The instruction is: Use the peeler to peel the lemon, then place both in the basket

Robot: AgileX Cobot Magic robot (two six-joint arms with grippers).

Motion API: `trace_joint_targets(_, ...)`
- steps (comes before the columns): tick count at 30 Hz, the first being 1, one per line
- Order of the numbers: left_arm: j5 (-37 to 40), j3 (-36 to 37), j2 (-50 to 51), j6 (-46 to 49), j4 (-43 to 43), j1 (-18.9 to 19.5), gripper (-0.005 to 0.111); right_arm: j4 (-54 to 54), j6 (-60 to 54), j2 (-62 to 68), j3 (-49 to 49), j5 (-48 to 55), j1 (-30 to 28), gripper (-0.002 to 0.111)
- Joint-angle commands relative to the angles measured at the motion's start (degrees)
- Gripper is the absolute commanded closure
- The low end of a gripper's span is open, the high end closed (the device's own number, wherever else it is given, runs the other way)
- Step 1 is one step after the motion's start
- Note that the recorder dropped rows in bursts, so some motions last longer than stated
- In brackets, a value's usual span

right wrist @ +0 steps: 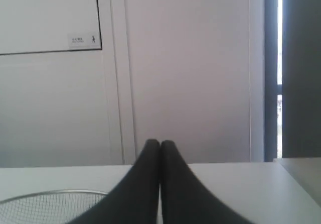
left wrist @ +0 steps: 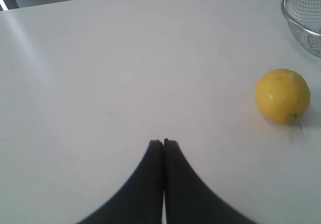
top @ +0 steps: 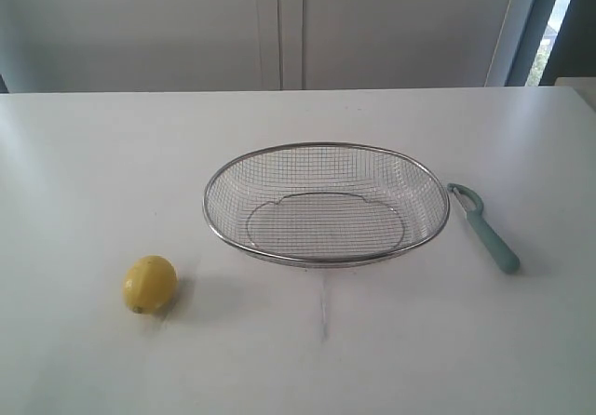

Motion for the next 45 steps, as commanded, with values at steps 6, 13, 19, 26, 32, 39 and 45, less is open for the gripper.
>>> trace_joint_targets(6, 0.0, 0.3, -0.3, 0.0, -0.5, 0.3, 0.106, 0.2, 4.6, -0.3, 0.1, -10.3, 0.4, 0.108)
trace_joint_targets(13, 0.0, 0.3, -0.3, 0.0, -0.5, 0.3, 0.106, 2.1, 9.6, -0.3, 0.1, -13.2, 0.4, 0.108)
trace_joint_targets(19, 0.0, 0.3, -0.3, 0.0, -0.5, 0.3, 0.106, 15.0, -8.3, 0.8, -2.2, -15.9, 0.4, 0.108)
trace_joint_targets(26, 0.0, 0.3, -0.3, 0.0, -0.5, 0.3, 0.106, 25.1, -27.0, 29.0, -22.0, 4.6, 0.4, 0.108)
trace_joint_targets(32, 0.0, 0.3, -0.3, 0.0, -0.5, 0.3, 0.106, 20.5, -33.9, 53.9, -36.0, 29.0, 0.4, 0.108)
trace_joint_targets(39, 0.0, 0.3, -0.3, 0.0, -0.5, 0.3, 0.106, 10.4, -23.0, 61.1, -40.7, 31.9, 0.4, 0.108)
trace_joint_targets(45, 0.0, 0.3, -0.3, 0.0, -0.5, 0.3, 0.106, 1.1, -14.1, 64.9, -42.1, 35.5, 0.4, 0.108)
